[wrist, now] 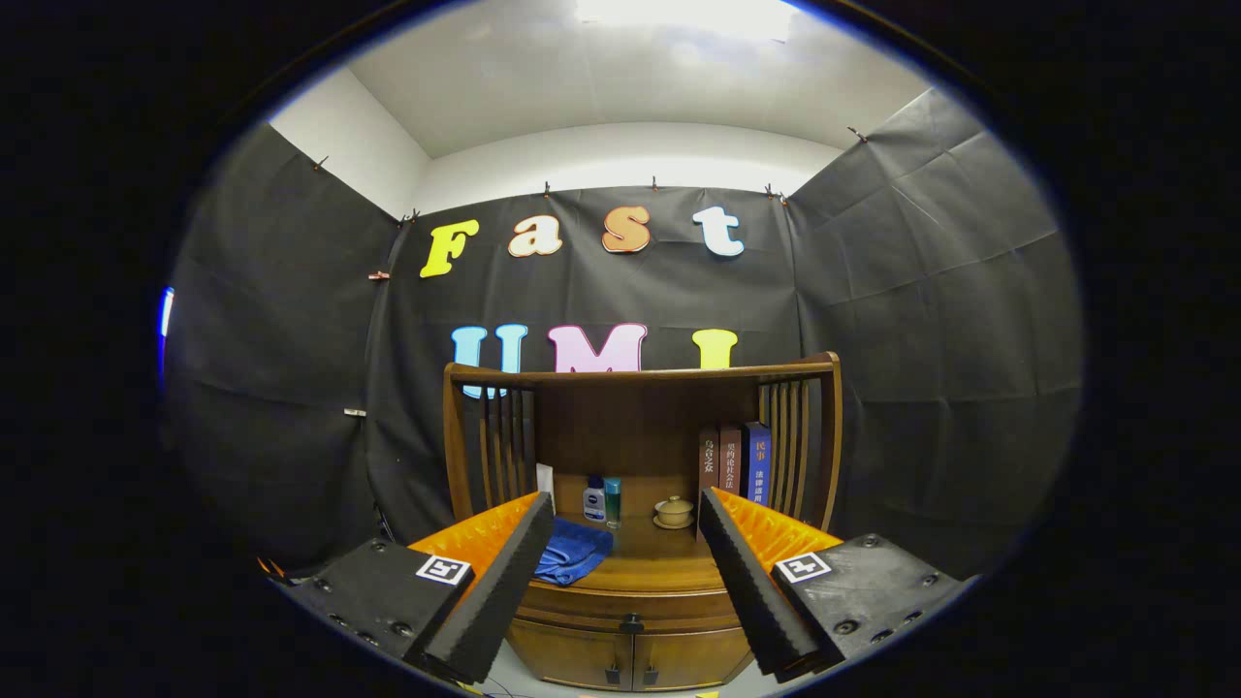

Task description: Pull open the drawer, take out the items inside it, and place them on the countertop above the cabinet.

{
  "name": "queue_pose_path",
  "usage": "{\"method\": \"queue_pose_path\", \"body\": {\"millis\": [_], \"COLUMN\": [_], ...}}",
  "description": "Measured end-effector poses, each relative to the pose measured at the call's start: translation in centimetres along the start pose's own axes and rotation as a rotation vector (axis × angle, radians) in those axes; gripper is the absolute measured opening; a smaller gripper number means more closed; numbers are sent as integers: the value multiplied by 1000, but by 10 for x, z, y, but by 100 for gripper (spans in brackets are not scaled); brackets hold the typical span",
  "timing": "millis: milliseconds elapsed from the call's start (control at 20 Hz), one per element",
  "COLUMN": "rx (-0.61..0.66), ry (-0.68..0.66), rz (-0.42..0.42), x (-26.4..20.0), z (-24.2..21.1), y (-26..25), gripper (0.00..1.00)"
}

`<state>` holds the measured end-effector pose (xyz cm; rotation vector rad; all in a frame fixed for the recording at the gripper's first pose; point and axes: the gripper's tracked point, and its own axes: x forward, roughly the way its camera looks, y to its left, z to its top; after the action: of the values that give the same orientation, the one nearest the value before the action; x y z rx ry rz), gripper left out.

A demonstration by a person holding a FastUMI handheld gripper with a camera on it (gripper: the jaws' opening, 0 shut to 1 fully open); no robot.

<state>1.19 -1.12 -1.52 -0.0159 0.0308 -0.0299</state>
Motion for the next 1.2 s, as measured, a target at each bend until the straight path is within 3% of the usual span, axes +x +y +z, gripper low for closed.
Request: {"method": "queue_pose_path", "body": {"millis": [400, 1200], "rx": [47, 29], "ry": [74, 378], "rz": [20, -17], "x": [25, 93], "z": [-63, -260], "y": [2, -11], "gripper": [99, 99]}}
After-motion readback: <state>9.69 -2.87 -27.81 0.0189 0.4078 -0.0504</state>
